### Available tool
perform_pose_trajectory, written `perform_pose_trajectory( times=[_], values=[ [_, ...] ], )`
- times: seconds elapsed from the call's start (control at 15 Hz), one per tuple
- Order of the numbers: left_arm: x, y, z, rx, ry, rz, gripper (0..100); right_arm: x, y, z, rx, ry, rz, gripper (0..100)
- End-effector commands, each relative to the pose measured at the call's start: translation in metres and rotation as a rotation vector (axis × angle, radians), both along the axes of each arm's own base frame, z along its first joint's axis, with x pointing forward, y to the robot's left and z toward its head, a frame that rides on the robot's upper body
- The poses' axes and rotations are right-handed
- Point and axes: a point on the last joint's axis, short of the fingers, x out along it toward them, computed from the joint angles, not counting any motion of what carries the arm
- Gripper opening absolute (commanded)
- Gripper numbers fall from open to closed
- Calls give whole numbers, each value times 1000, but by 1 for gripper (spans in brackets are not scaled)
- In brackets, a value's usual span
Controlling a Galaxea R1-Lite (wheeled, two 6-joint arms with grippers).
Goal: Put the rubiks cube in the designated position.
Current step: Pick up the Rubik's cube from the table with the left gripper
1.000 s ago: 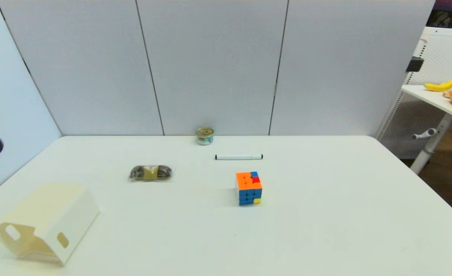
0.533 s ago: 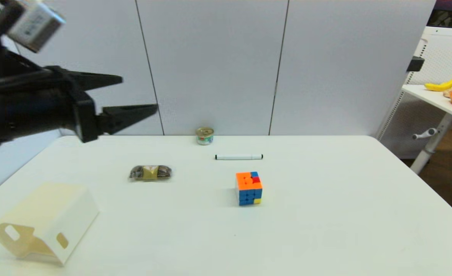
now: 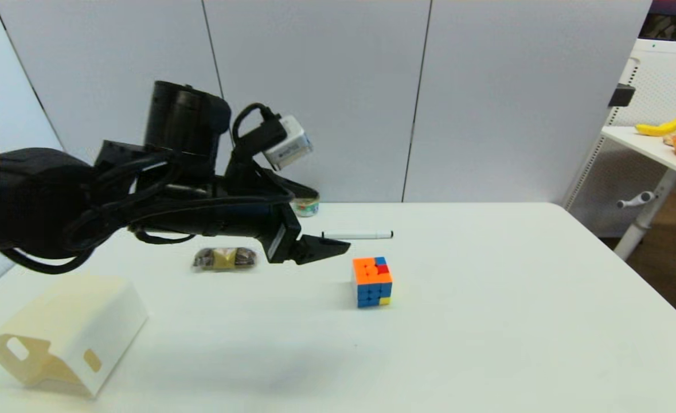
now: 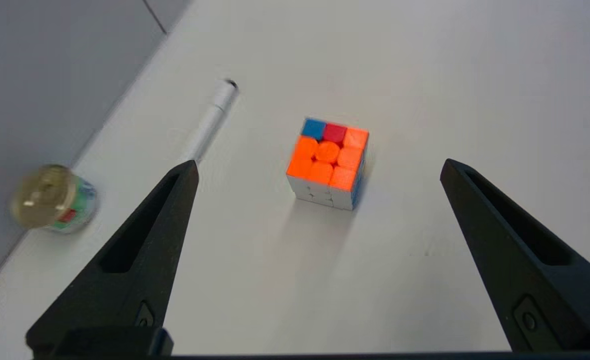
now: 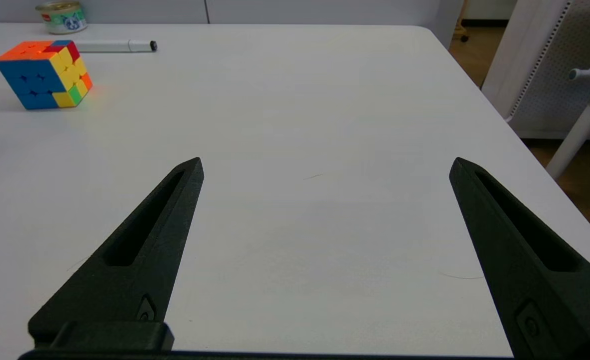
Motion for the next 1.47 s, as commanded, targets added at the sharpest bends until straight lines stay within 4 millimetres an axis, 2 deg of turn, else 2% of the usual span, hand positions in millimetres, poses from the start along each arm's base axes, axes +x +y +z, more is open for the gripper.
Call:
perform_pose_trajectory(
  times=[0.07,0.67,0.87,1.13,1.4,1.47],
  values=[
    [23,-28,-34,116,96,-68,100,0,0,0,0,0,1,100],
    [45,-62,-78,158,170,-128,100,0,0,0,0,0,1,100],
    [58,-72,-89,160,168,-132,100,0,0,0,0,0,1,100],
    [66,-77,-102,173,187,-131,100,0,0,0,0,0,1,100],
    [67,-77,-108,179,198,-128,100,0,0,0,0,2,1,100],
    [67,-77,-108,180,199,-128,0,0,0,0,0,0,1,100]
  ],
)
